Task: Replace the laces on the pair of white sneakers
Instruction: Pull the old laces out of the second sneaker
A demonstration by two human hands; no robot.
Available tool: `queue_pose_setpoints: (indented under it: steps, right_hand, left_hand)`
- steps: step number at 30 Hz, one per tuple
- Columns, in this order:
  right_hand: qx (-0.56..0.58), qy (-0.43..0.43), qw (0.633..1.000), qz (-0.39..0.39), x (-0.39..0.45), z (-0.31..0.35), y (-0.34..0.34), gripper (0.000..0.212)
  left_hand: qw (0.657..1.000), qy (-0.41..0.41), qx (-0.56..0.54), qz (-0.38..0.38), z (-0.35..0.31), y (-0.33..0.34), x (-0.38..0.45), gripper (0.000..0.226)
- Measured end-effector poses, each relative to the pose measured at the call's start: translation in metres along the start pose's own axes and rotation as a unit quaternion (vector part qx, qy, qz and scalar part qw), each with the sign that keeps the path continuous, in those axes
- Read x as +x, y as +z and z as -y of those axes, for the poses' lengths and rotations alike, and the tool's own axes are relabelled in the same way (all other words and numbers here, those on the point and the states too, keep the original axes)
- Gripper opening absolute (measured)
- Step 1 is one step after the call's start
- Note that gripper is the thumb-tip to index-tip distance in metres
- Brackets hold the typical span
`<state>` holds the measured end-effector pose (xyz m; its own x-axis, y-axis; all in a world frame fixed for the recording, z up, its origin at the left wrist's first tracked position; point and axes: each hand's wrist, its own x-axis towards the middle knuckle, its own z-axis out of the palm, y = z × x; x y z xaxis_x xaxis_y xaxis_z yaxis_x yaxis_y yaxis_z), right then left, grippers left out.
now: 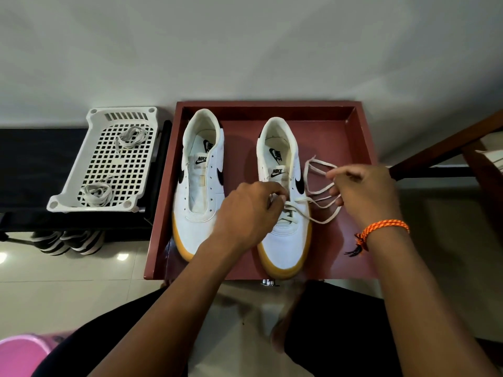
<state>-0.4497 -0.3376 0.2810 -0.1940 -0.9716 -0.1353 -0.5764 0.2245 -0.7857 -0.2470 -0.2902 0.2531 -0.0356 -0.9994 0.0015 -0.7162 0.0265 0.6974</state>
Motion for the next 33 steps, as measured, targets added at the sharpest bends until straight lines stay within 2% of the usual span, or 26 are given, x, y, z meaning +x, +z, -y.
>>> queue_pose_setpoints:
  steps: [4,7,10,13,15,18,22,24,26,30,31,32,33]
  right_hand:
    - [-0.005,0.005,1.0,-0.004,0.001,0.001,-0.002,0.026]
    - [-0.009,-0.021,0.999,0.047,-0.002,0.004,0.001,0.03]
    - [-0.008,-0.081,0.991,0.103,-0.008,0.012,0.011,0.041]
    - [-0.061,-0.166,0.975,0.132,-0.015,0.013,0.019,0.057]
    - [-0.077,-0.171,0.973,0.137,-0.015,0.012,0.019,0.057]
    - [-0.056,-0.171,0.974,0.14,-0.014,0.013,0.018,0.044]
    - [-0.096,-0.19,0.961,0.178,-0.018,0.012,0.023,0.031]
    - [-0.137,-0.195,0.956,0.169,-0.018,0.01,0.027,0.017]
    - [-0.134,-0.169,0.968,0.131,-0.016,0.01,0.024,0.006]
    - [-0.14,-0.049,0.989,0.004,-0.004,0.003,0.005,0.019]
    - [-0.159,-0.034,0.986,-0.021,-0.002,0.0,0.001,0.023]
    - [-0.169,-0.025,0.985,-0.038,-0.001,-0.003,0.0,0.027]
    - [-0.168,-0.024,0.985,-0.044,-0.001,-0.005,-0.001,0.031]
  left_hand:
    - [1.0,0.0,0.006,0.027,0.001,0.0,0.001,0.019]
    - [0.999,0.008,0.013,0.039,0.004,0.0,0.001,0.019]
    - [1.0,0.002,0.008,0.025,0.005,0.001,0.001,0.012]
    - [1.0,-0.001,-0.003,0.006,0.004,0.003,-0.001,0.009]
    - [0.999,-0.009,-0.051,0.0,0.001,0.0,0.0,0.006]
    - [0.98,-0.041,-0.196,-0.021,-0.001,-0.009,0.005,0.012]
    - [0.923,-0.076,-0.372,-0.066,-0.005,-0.019,0.011,0.009]
    - [0.875,-0.092,-0.467,-0.091,-0.004,-0.027,0.013,0.009]
    - [0.798,-0.084,-0.587,-0.106,-0.001,-0.037,0.014,0.012]
    - [0.615,-0.109,-0.772,-0.118,0.009,-0.058,0.012,0.023]
    - [0.594,-0.115,-0.787,-0.121,0.012,-0.06,0.012,0.024]
    - [0.597,-0.125,-0.783,-0.126,0.014,-0.061,0.013,0.024]
    - [0.619,-0.142,-0.761,-0.131,0.015,-0.061,0.014,0.023]
